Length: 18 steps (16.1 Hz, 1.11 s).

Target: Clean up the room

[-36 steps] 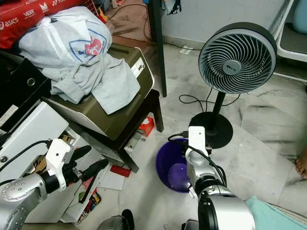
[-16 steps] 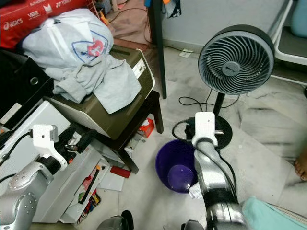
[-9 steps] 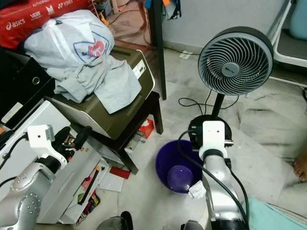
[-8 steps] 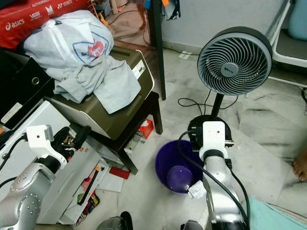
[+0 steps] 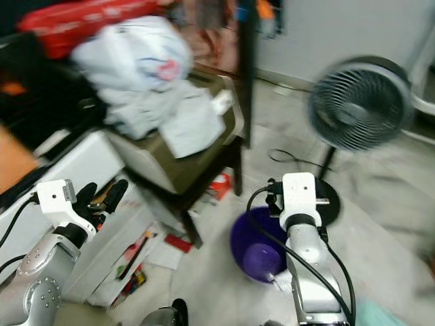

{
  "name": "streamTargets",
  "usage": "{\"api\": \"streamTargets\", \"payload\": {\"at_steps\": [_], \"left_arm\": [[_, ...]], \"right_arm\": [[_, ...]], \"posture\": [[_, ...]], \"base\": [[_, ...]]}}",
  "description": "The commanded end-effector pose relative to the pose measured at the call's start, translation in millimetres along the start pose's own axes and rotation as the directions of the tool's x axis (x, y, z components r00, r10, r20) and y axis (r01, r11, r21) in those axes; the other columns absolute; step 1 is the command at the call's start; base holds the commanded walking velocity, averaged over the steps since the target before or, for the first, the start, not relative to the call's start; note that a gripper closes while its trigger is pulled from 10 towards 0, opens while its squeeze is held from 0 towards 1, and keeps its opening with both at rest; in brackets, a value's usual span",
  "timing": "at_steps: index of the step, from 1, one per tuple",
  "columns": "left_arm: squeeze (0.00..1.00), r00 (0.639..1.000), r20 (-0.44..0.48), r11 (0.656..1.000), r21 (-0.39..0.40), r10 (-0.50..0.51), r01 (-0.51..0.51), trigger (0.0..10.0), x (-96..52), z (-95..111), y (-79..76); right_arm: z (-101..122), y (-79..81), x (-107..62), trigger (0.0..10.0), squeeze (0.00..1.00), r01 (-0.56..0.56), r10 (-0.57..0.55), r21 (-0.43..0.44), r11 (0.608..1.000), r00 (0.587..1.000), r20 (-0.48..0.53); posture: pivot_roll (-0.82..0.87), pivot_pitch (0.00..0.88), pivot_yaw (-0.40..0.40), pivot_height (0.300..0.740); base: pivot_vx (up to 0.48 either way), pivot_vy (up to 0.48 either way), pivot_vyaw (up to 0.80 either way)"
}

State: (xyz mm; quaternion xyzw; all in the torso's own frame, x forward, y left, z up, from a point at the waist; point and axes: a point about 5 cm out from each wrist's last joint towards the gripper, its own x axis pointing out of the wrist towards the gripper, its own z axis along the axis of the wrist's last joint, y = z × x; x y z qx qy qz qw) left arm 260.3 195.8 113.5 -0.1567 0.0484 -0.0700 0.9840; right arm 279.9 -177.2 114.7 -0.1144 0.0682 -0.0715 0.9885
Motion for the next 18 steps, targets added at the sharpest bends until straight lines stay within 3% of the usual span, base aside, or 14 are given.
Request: {"api": "streamTargets", "payload": {"at_steps": [1,8,11,18], "left_arm": [[0.0,1.0,0.009,1.0,0.023,0.015,-0.015,10.0,-4.3,0,1.2],[0.0,0.991,-0.053,0.99,0.068,-0.121,0.125,10.0,-6.8,-9,-17.9],[0.0,0.99,-0.058,0.988,0.082,-0.129,0.133,10.0,-6.3,-10,-19.7],[0.0,0.982,-0.084,0.979,0.103,-0.168,0.176,10.0,-6.3,-13,-26.9]], "right_arm": [[5,1.9,-1.8,10.0,0.0,-0.012,0.012,0.003,1.0,1.0,0.015],[4,-1.0,-1.4,10.0,0.0,0.006,-0.006,-0.014,1.0,1.0,0.009],[6,-1.8,-2.1,10.0,0.0,0.006,-0.005,-0.03,1.0,1.0,0.02],[6,-0.4,-2.8,10.0,0.0,0.003,-0.003,-0.022,1.0,1.0,0.022]], "posture": [[-0.14,0.123,0.109,0.74],[-0.14,0.123,0.105,0.74],[-0.14,0.124,0.105,0.74],[-0.14,0.127,0.103,0.74]], "base": [[0.0,0.0,0.79],[0.0,0.0,0.11],[0.0,0.0,0.0],[0.0,0.0,0.72]]}}
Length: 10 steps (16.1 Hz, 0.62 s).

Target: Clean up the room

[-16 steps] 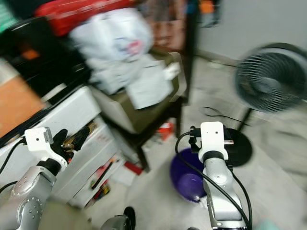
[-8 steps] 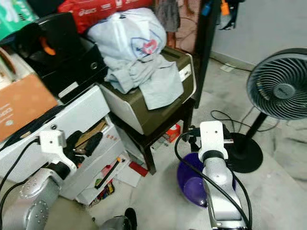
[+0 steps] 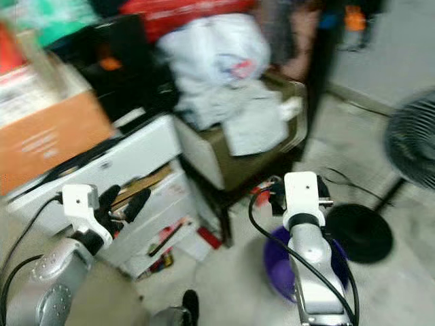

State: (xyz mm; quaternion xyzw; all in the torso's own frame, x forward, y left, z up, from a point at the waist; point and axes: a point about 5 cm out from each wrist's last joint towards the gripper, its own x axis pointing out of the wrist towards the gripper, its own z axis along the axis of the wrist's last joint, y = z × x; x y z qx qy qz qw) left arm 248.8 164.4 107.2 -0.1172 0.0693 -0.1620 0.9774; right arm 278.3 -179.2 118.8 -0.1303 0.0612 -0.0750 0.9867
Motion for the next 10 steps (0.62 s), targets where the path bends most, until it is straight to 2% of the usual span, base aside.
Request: {"api": "streamTargets", "payload": {"at_steps": [1,4,6,7,9,10], "left_arm": [[0.0,0.999,-0.023,0.998,0.064,-0.025,0.026,10.0,-1.8,1,-2.7],[0.0,0.998,-0.041,0.996,0.076,-0.052,0.055,10.0,-3.0,-1,-8.8],[0.0,0.999,-0.018,0.995,0.095,-0.027,0.029,10.0,-4.1,1,-10.6],[0.0,1.0,0.012,0.993,0.122,-0.007,0.006,10.0,-7.2,5,-10.2],[0.0,0.998,0.056,0.992,0.123,0.028,-0.035,10.0,-16.3,10,-7.9],[0.0,0.995,0.073,0.988,0.134,0.067,-0.076,10.0,-26.3,13,-3.8]], "right_arm": [[2,1.9,-1.3,10.0,0.0,-0.005,0.005,0.013,1.0,1.0,0.003],[2,2.0,-1.8,10.0,0.0,-0.003,0.003,0.019,1.0,1.0,0.002],[1,0.5,-3.3,10.0,0.0,0.001,-0.001,0.021,1.0,1.0,0.003],[1,-0.4,-4.6,10.0,0.0,0.004,-0.004,0.028,1.0,1.0,0.004],[3,-1.4,-8.6,10.0,0.0,0.003,-0.004,0.038,0.999,1.0,0.014],[3,-2.3,-15.5,10.0,0.0,-0.005,0.004,0.042,0.999,1.0,0.023]], "posture": [[-0.14,0.127,0.103,0.74],[-0.14,0.13,0.104,0.74],[-0.14,0.13,0.104,0.74],[-0.14,0.131,0.103,0.74],[-0.15,0.134,0.102,0.74],[-0.15,0.134,0.099,0.74]], "base": [[0.0,0.0,0.0],[0.0,0.0,0.0],[0.0,0.0,0.0],[0.0,0.0,0.0],[0.0,0.0,0.0],[0.0,0.0,0.0]]}}
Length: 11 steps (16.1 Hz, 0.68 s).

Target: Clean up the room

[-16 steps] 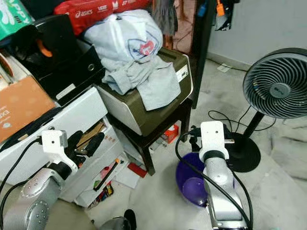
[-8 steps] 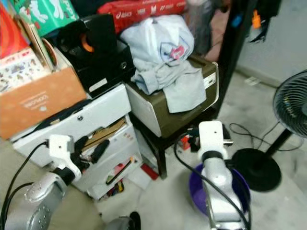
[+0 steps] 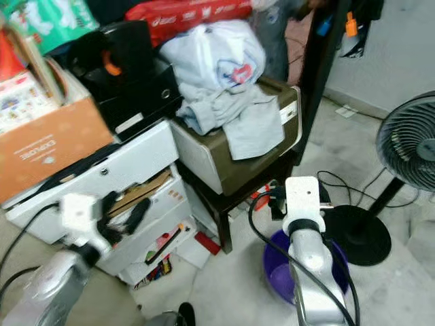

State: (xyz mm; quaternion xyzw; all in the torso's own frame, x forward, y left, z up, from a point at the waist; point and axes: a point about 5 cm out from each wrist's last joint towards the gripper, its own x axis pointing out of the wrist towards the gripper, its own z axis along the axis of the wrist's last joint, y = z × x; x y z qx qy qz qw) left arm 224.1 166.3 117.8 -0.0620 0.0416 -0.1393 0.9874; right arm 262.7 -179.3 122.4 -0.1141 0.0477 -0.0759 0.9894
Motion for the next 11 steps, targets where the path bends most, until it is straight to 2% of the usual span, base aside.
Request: {"api": "streamTargets", "payload": {"at_steps": [1,2,4,11], "left_arm": [[0.0,0.998,0.033,0.997,0.053,0.062,-0.064,10.0,-10.7,9,11.0],[0.0,0.995,0.04,0.99,0.101,0.094,-0.098,10.0,-18.2,11,15.5],[0.0,0.991,0.013,0.985,0.112,0.131,-0.132,10.0,-27.7,7,18.6],[0.0,0.993,0.041,0.989,0.095,0.108,-0.111,10.0,-14.9,12,7.2]], "right_arm": [[1,-0.5,-8.8,10.0,0.0,-0.022,0.022,0.006,1.0,1.0,0.007],[-1,-2.0,-17.5,10.0,0.0,-0.038,0.038,-0.007,0.999,0.999,0.008],[-12,-8.2,-31.9,10.0,0.0,-0.046,0.045,-0.031,0.998,0.999,-0.03],[-3,-9.8,-24.5,10.0,0.0,-0.053,0.053,-0.055,0.997,0.999,0.002]], "posture": [[-0.14,0.14,0.093,0.74],[-0.14,0.14,0.093,0.74],[-0.14,0.139,0.084,0.74],[-0.16,0.116,0.072,0.74]], "base": [[0.0,0.0,0.0],[0.0,0.0,0.0],[0.0,0.0,0.0],[0.0,0.0,0.0]]}}
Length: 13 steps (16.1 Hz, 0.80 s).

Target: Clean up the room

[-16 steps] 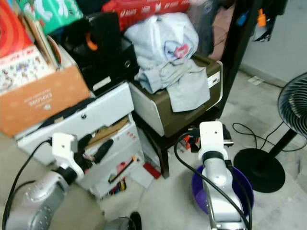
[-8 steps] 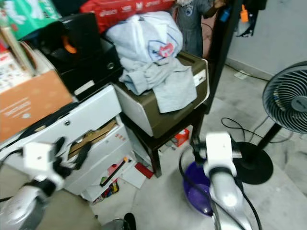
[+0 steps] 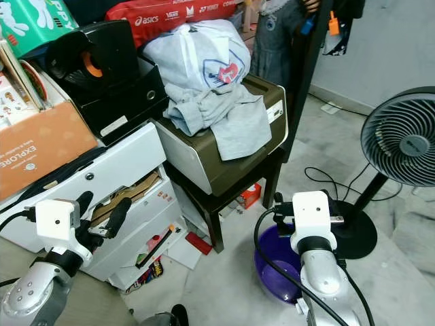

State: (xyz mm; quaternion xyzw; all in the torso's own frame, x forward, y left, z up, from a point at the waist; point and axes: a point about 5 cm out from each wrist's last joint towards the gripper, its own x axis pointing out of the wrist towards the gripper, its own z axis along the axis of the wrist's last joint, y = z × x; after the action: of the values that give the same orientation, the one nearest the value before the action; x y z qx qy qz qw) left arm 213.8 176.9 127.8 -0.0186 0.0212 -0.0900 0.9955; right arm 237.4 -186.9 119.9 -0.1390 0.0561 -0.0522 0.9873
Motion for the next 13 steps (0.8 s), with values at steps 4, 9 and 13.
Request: {"api": "streamTargets", "payload": {"at_steps": [4,9,13], "left_arm": [[0.0,1.0,0.003,1.0,-0.005,-0.023,0.023,10.0,4.1,2,-6.2],[0.0,0.998,0.007,0.998,-0.015,-0.066,0.066,10.0,7.5,3,-10.4],[0.0,0.996,0.016,0.995,-0.031,-0.09,0.09,10.0,8.3,3,-13.6]], "right_arm": [[5,3.4,0.3,10.0,0.0,-0.024,0.024,-0.008,1.0,1.0,0.013],[6,4.6,2.5,10.0,0.0,-0.029,0.029,-0.009,1.0,0.999,0.018],[6,4.7,3.0,10.0,0.0,-0.028,0.028,-0.003,1.0,0.999,0.019]], "posture": [[-0.16,0.113,0.068,0.74],[-0.17,0.104,0.067,0.74],[-0.17,0.104,0.068,0.74]], "base": [[0.0,0.0,0.8],[0.0,0.0,0.24],[0.208,0.0,0.0]]}}
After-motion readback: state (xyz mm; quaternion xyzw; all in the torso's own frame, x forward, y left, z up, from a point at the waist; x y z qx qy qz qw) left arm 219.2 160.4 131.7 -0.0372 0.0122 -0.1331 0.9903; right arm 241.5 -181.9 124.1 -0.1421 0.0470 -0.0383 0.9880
